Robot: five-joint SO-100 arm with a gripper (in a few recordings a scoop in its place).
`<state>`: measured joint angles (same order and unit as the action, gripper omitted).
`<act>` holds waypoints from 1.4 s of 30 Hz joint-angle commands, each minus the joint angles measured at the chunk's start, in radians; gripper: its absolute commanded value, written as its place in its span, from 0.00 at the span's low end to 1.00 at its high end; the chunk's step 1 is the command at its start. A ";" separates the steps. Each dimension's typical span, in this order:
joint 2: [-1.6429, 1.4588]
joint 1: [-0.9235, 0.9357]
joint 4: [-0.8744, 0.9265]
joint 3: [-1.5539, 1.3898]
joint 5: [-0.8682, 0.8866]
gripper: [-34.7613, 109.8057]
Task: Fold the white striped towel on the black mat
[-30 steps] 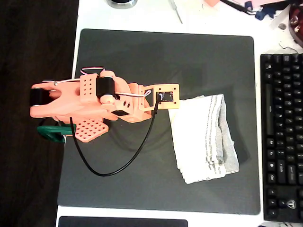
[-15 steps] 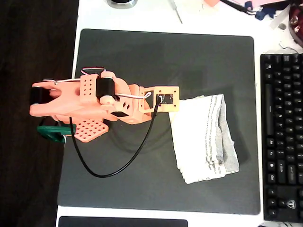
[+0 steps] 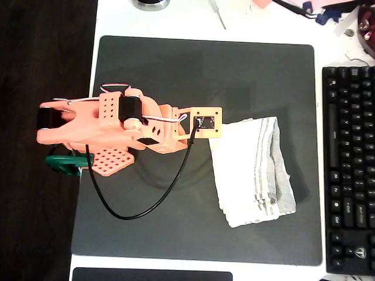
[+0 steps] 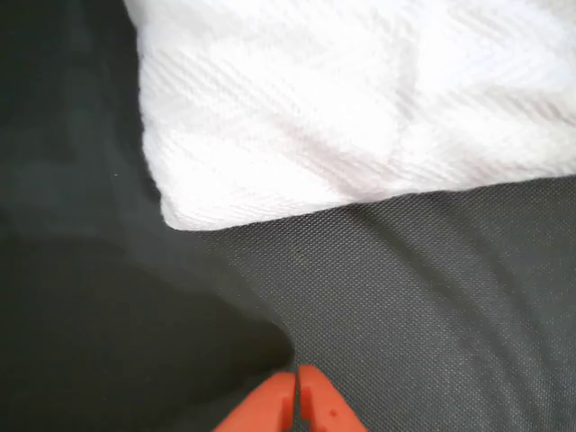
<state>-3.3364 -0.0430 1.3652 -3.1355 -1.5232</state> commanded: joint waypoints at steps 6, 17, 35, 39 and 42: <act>-0.023 0.003 0.020 -0.021 0.000 0.24; -0.023 0.006 0.020 -0.021 0.000 0.24; -0.023 0.015 0.020 -0.021 0.000 0.24; -0.023 0.015 0.020 -0.021 0.000 0.24; -0.023 0.018 0.020 -0.021 0.000 0.24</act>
<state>-3.3364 -0.0245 1.3652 -3.1355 -1.5232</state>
